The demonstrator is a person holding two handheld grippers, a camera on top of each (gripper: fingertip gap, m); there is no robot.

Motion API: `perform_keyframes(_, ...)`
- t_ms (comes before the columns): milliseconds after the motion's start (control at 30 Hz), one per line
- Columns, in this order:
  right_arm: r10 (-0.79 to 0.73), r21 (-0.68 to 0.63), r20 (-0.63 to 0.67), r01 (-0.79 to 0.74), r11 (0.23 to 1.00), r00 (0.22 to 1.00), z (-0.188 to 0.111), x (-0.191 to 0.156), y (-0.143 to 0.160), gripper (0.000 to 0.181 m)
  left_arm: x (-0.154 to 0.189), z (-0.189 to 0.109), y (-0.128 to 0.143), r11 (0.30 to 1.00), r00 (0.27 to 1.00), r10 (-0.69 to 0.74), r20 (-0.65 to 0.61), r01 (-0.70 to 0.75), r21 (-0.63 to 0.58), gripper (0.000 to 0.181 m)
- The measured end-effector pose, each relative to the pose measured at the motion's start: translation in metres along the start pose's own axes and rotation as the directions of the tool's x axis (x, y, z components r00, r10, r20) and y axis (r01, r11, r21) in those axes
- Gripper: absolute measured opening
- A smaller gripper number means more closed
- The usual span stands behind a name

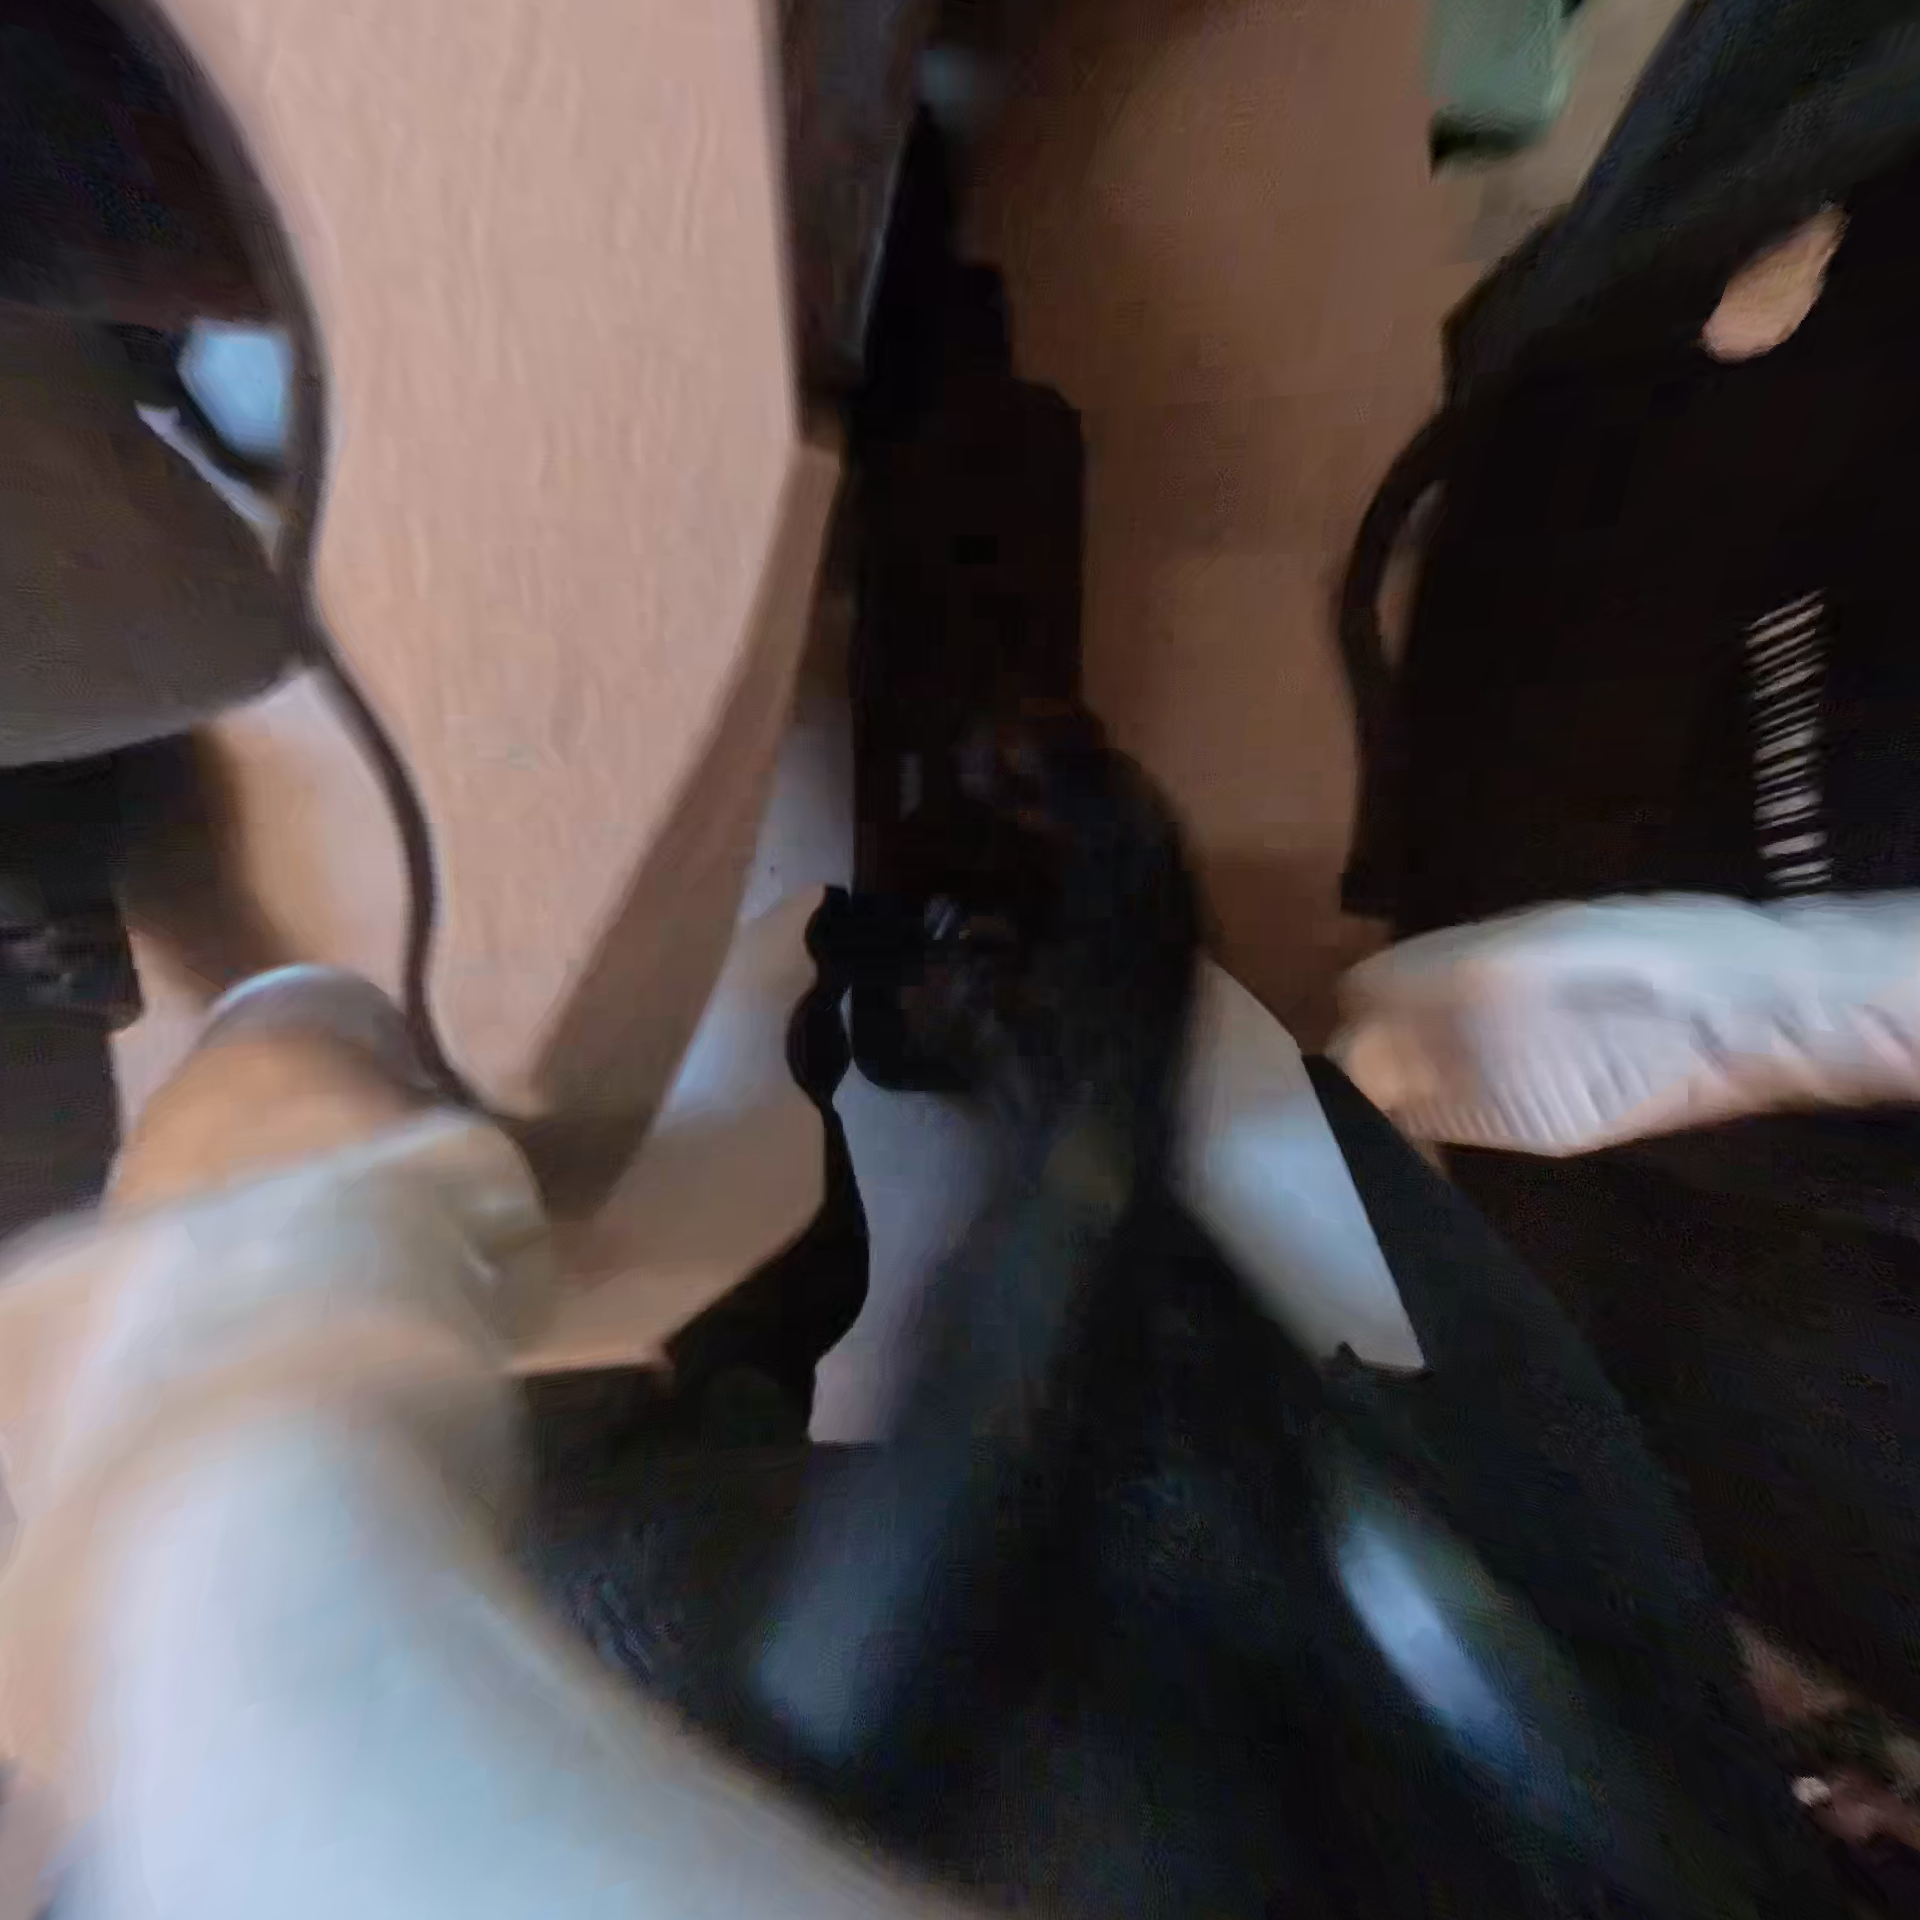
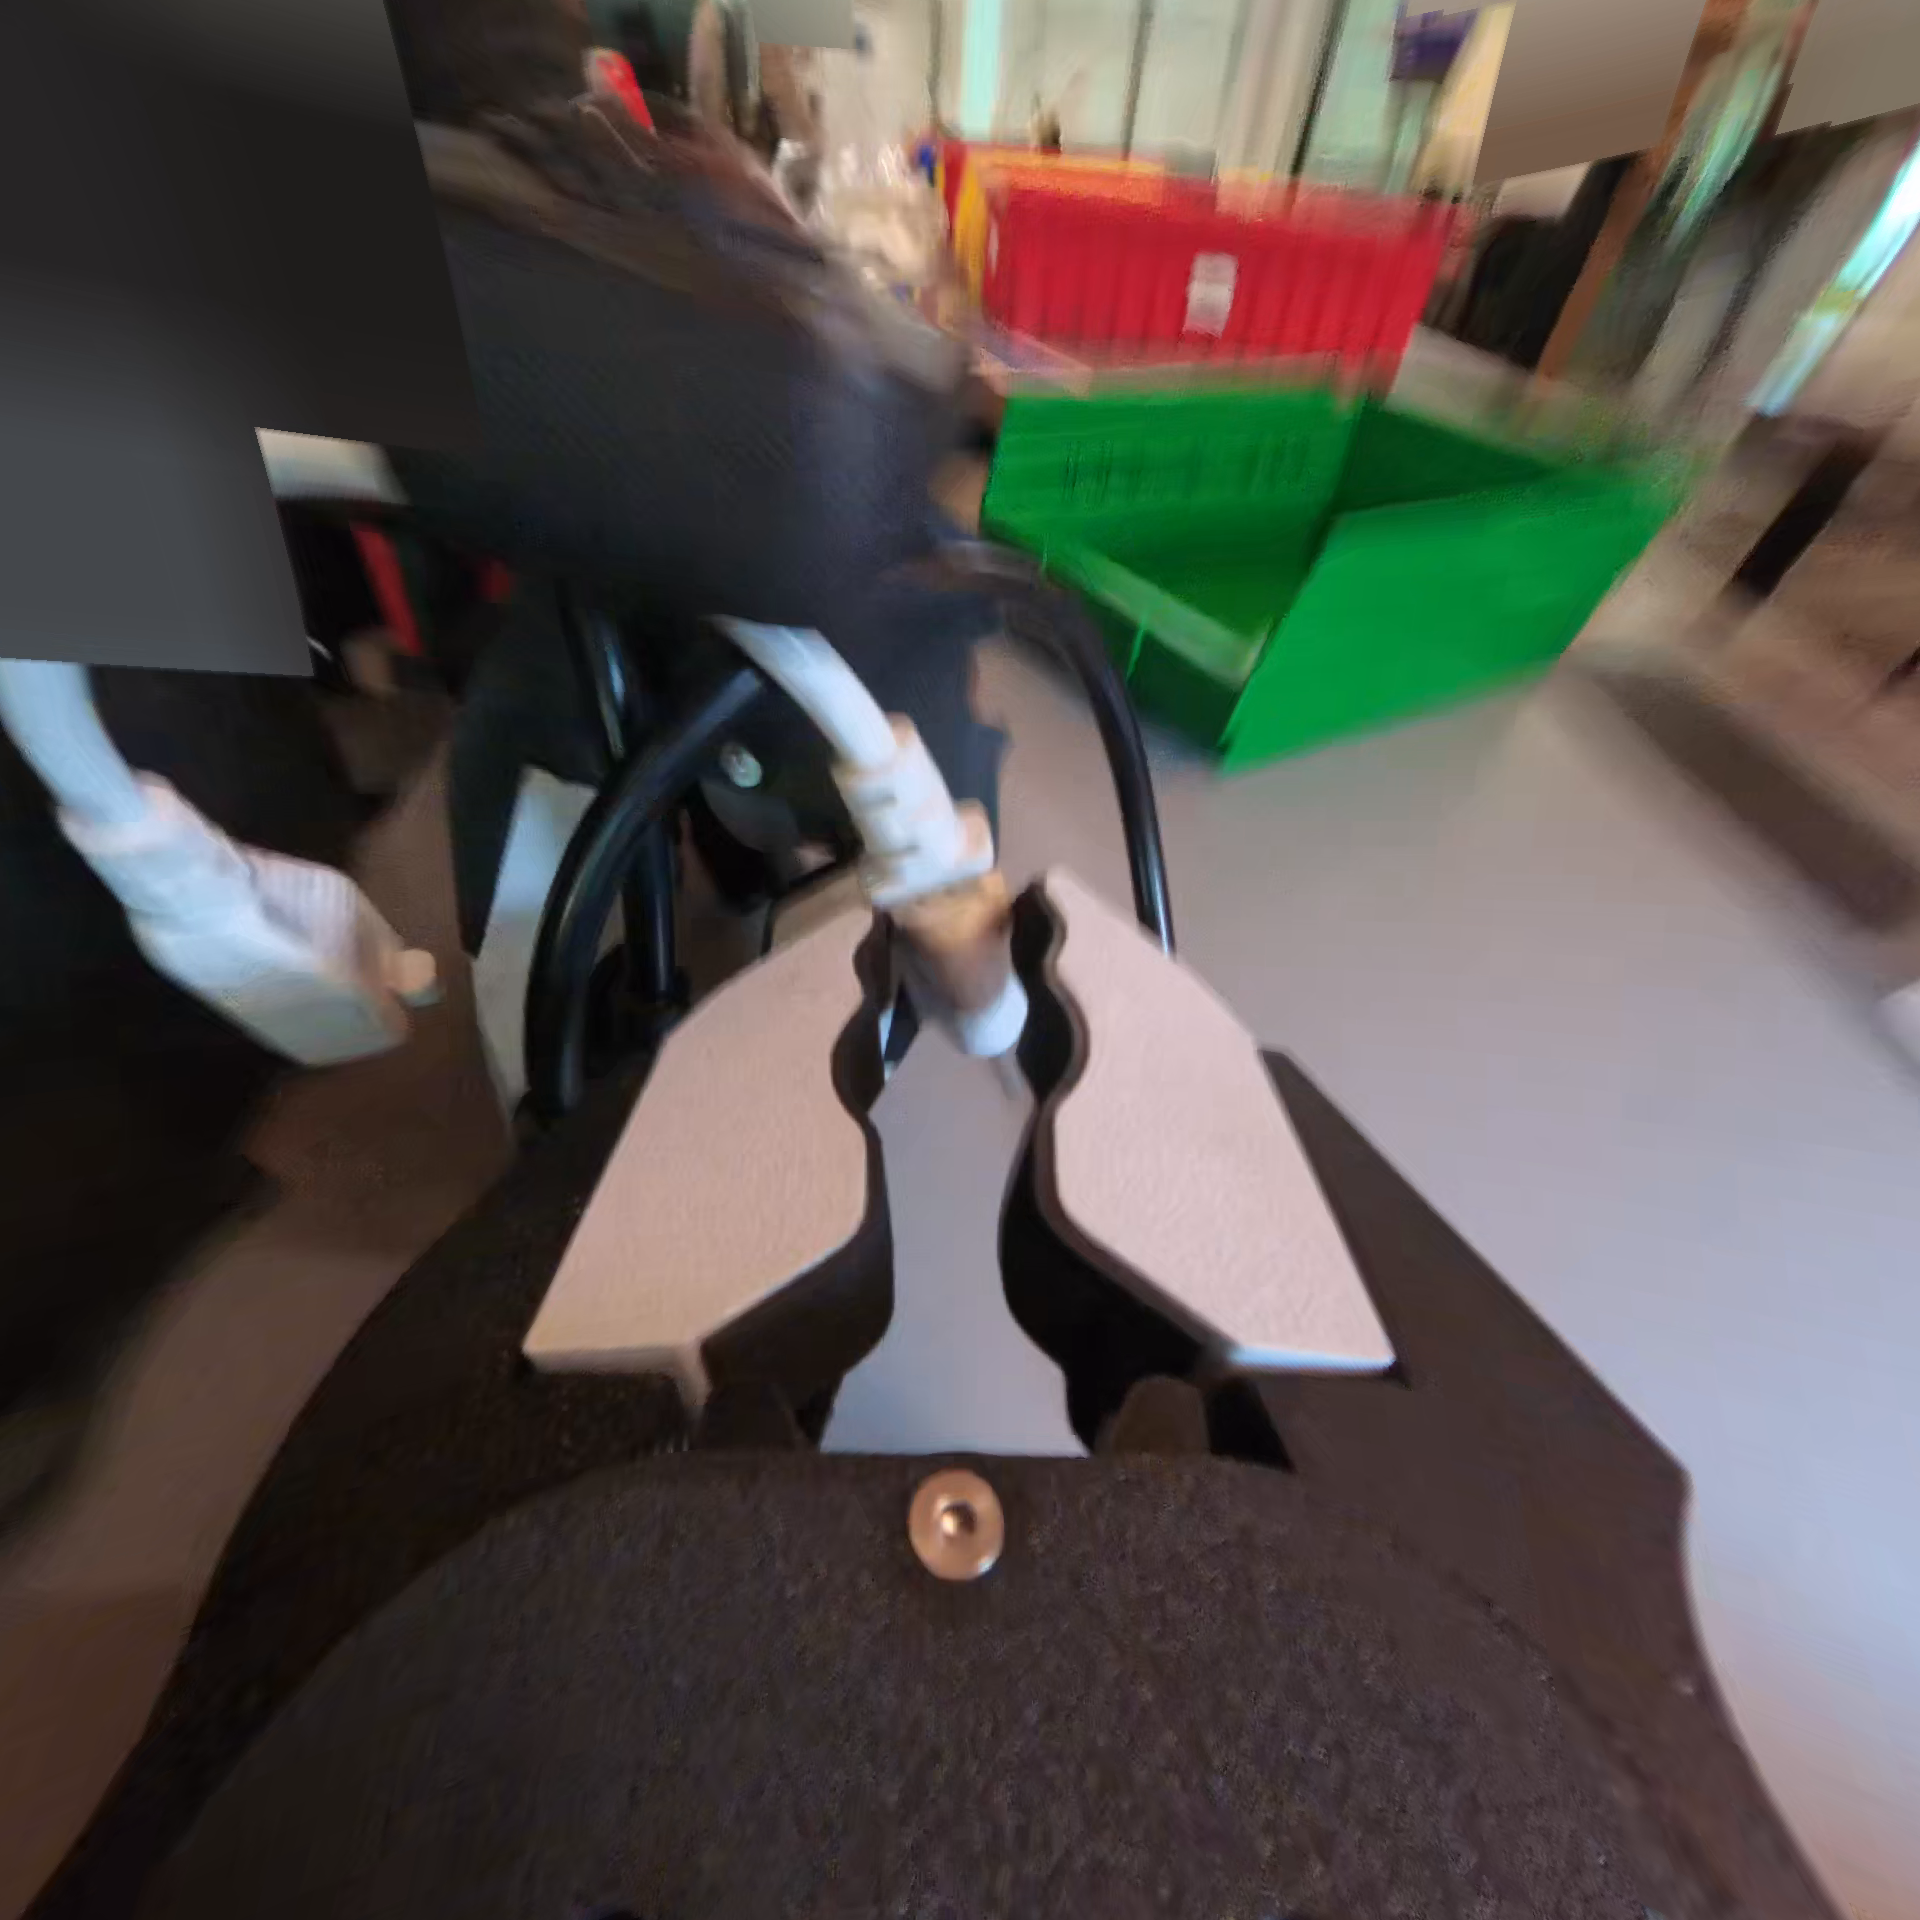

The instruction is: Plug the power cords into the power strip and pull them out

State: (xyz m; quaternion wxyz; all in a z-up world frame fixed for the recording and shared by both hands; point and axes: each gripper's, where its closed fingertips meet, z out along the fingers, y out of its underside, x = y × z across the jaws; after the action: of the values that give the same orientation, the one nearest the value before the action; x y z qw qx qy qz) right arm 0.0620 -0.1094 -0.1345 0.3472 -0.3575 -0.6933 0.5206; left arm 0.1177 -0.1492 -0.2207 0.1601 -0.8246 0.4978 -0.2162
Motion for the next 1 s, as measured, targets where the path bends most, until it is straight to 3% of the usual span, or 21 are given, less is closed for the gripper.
perform_keyframes(33,-0.144,-0.032,-0.040,0.143,0.989,0.989,-0.009,-0.001,-0.003,0.023,-0.015,-0.006,0.003,0.999,0.997,0.034,0.076,-0.033,-0.014,0.044)
perform_keyframes(100,0.058,0.090,-0.043,-0.054,0.994,0.997,-0.036,0.009,-0.005,0.022,-0.051,-0.025,0.024,0.988,0.974,-0.155,0.163,0.154,0.022,0.041)
perform_keyframes(133,0.123,0.123,-0.043,-0.117,0.986,0.991,-0.047,0.015,-0.004,0.023,-0.054,-0.029,0.029,0.985,0.972,-0.171,0.162,0.171,0.016,0.041)
perform_keyframes(267,0.047,0.158,-0.095,-0.032,0.987,0.994,-0.062,0.029,-0.027,0.023,-0.052,-0.027,0.027,0.990,0.981,-0.118,0.151,0.128,-0.055,0.042)
perform_keyframes(433,0.046,0.053,-0.118,-0.040,0.998,0.992,-0.058,0.032,0.004,0.023,-0.061,-0.029,0.026,0.988,0.973,-0.151,0.176,0.153,0.003,0.041)
perform_keyframes(633,-0.001,0.016,-0.176,0.004,1.000,0.984,-0.066,0.039,0.001,0.024,-0.064,-0.034,0.029,0.975,0.954,-0.192,0.228,0.160,0.152,0.046)
perform_keyframes(833,-0.037,-0.014,-0.321,0.034,0.999,0.947,-0.112,0.058,-0.025,0.024,-0.059,-0.042,0.030,0.937,0.947,-0.215,0.240,0.131,0.323,0.037)
perform_keyframes(1000,-0.064,-0.095,-0.497,0.019,0.995,0.865,-0.169,0.080,-0.052,0.024,-0.055,-0.046,0.034,0.929,0.946,-0.194,0.258,0.093,0.357,0.027)
